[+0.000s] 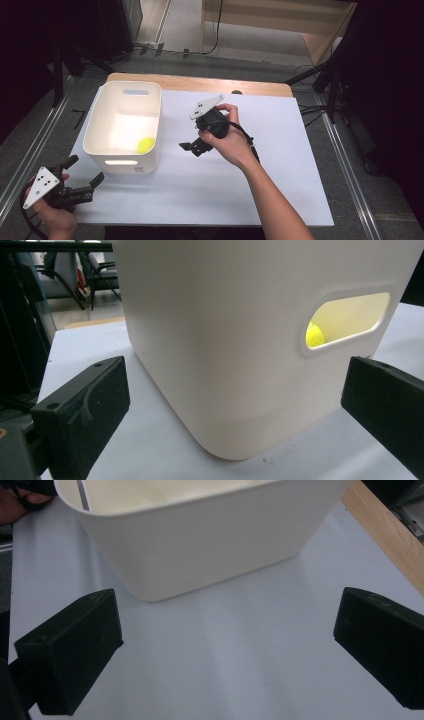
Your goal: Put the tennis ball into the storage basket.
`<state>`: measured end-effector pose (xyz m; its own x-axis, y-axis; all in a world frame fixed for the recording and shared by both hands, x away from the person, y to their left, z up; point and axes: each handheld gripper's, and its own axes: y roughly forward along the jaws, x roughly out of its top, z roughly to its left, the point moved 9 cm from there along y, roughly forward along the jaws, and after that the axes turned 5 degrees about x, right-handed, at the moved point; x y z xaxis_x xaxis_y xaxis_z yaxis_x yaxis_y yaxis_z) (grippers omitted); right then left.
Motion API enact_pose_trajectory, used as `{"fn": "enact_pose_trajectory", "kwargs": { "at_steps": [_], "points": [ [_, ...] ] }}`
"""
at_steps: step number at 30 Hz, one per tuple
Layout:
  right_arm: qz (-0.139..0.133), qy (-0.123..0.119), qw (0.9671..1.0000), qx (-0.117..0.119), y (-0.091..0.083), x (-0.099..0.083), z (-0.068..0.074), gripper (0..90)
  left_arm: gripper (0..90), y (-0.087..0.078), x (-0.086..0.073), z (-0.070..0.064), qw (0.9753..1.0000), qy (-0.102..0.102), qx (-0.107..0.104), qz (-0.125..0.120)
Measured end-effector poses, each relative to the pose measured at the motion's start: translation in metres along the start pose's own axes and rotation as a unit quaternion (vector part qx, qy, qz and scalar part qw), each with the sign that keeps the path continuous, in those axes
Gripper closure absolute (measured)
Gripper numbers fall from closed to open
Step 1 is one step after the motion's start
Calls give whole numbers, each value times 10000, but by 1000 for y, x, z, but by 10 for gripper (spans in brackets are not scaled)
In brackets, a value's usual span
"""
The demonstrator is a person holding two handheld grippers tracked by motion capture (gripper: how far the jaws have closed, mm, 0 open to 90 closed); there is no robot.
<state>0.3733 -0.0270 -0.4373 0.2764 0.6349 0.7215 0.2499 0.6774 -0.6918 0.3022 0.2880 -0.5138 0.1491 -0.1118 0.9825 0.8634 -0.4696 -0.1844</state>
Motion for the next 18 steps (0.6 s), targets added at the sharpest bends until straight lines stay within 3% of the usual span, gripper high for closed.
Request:
{"fn": "enact_pose_trajectory", "kwargs": {
  "at_steps": [18],
  "points": [
    [-343, 611, 9970, -326, -25, -64, -20, 0, 0, 0, 0, 0, 10000, 10, 10, 13]
  ]
}}
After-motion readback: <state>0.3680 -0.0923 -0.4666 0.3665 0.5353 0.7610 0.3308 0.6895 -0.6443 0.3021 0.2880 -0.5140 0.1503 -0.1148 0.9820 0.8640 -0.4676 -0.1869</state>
